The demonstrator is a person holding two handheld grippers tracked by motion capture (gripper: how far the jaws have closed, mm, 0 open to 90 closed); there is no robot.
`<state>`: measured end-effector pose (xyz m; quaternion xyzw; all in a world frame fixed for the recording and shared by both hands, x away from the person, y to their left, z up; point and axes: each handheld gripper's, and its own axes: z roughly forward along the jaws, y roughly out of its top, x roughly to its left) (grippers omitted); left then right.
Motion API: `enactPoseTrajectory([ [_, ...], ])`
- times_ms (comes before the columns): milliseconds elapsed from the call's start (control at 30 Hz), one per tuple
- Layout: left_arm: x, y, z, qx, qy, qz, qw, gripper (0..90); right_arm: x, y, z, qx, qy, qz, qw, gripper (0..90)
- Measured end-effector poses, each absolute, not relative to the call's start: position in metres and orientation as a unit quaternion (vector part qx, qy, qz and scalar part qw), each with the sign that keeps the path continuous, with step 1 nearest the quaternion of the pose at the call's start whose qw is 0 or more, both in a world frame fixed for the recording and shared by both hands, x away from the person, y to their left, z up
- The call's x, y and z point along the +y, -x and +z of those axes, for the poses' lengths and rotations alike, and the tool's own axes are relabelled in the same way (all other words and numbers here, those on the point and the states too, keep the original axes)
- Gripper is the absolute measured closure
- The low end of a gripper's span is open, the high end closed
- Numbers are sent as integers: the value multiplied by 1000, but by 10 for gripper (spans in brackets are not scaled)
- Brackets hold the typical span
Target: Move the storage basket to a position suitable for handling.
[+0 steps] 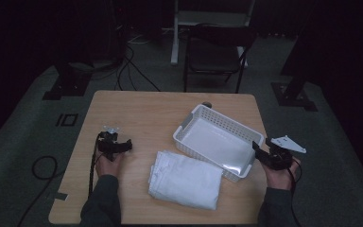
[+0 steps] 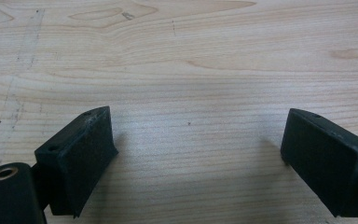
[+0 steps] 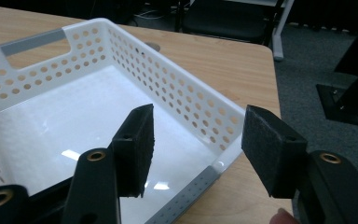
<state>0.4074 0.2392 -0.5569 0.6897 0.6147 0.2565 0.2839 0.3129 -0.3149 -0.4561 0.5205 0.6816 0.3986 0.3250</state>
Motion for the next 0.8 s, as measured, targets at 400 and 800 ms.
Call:
enactPoseTrajectory([
  [400,239,-407,-557,615,-690,257,284,91,-308,-316,-464,691,-528,377,318,382],
  [800,239,-407,-557,615,-689,257,284,91,-311,-315,-478,689,-557,354,299,332],
])
